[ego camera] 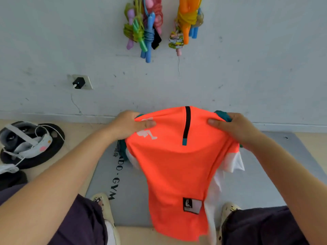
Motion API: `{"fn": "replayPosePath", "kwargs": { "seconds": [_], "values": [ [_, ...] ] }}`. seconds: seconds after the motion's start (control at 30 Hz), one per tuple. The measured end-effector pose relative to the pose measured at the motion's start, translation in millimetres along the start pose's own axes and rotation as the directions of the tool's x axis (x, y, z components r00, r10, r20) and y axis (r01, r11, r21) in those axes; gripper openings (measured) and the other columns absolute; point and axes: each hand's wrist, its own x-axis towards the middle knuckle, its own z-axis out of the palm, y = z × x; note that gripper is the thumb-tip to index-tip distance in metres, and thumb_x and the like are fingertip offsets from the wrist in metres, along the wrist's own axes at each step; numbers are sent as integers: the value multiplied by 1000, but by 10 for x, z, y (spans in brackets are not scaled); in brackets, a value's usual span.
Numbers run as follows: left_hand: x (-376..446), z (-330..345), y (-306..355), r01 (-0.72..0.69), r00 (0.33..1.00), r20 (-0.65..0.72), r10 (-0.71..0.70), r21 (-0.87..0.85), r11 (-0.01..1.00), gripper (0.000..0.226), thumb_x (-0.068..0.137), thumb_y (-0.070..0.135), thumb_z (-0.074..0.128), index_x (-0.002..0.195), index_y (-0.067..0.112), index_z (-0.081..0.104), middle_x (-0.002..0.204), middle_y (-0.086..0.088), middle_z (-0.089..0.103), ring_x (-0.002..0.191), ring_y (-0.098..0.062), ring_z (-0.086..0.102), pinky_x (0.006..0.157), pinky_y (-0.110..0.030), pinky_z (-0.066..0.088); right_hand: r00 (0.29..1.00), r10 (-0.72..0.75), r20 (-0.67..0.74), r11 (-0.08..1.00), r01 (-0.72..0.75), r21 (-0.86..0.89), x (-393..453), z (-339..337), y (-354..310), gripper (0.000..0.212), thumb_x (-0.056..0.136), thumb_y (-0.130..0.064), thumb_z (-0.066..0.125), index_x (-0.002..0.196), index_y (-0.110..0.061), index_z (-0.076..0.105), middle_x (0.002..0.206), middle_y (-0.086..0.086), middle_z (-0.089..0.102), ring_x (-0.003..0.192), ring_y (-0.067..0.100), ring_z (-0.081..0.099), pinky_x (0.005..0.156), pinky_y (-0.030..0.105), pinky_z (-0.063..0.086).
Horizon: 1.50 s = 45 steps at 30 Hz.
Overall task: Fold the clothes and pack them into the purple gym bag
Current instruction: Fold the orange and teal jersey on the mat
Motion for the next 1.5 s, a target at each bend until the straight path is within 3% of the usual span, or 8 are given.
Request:
{"fn": "replayPosePath", "kwargs": {
  "seconds": [0.1,0.23,0.4,0.5,0.63,0.93,1.27,1.5],
  "values": [
    [108,-197,238,-145,965,-217,145,19,989,33,71,53,77,57,28,62,48,17,54,44,5,45,44,-12,32,977,-95,-191,995,99,10,102,-110,-312,44,76,-40,79,86,1,65,69,2,51,56,8,46,51,21,38],
    [62,-206,217,-159,939,-295,179,90,983,36,61,70,68,61,35,64,47,18,52,45,5,45,45,-15,31,992,-68,-104,997,72,36,45,-133,-371,52,78,-41,77,94,7,62,75,12,60,66,18,54,65,30,44],
    [-215,152,-221,33,999,1,-34,184,982,27,74,71,65,59,49,63,52,28,59,55,10,54,54,-15,39,966,94,243,973,-38,-226,-201,102,59,31,83,-49,69,90,-20,73,84,3,75,78,17,66,75,24,55],
    [-347,268,-422,161,953,209,-219,263,951,41,80,66,61,65,28,66,70,13,69,71,-5,65,65,-21,46,893,204,402,934,-54,-353,-286,173,258,70,74,-66,65,104,-2,67,104,17,71,93,24,67,96,44,50],
    [-395,116,-268,208,908,334,-252,164,964,52,72,76,61,80,27,76,85,11,76,80,-4,71,73,-20,50,819,219,530,969,-119,-217,-244,56,289,60,76,-56,67,114,-9,67,113,6,72,107,24,68,100,42,50],
    [274,466,-926,284,906,300,-299,92,954,29,76,54,77,88,27,74,84,17,75,80,-1,71,67,-13,49,916,270,296,915,-148,-376,561,445,914,50,73,-60,74,101,-20,69,108,1,70,98,18,65,91,35,50],
    [322,2017,-2784,510,809,200,-553,229,829,42,74,51,78,69,18,52,61,3,52,55,-15,47,51,-30,33,821,488,296,790,-272,-550,874,1682,2906,48,82,-46,73,62,-14,43,61,0,42,54,12,39,47,22,27],
    [670,2038,-3030,485,860,29,-509,262,834,34,82,40,73,77,10,57,73,-7,58,72,-26,54,63,-37,39,831,492,258,772,-280,-570,1284,1673,3023,32,83,-40,72,89,-11,60,79,2,55,85,28,56,66,34,38]
  ]
}}
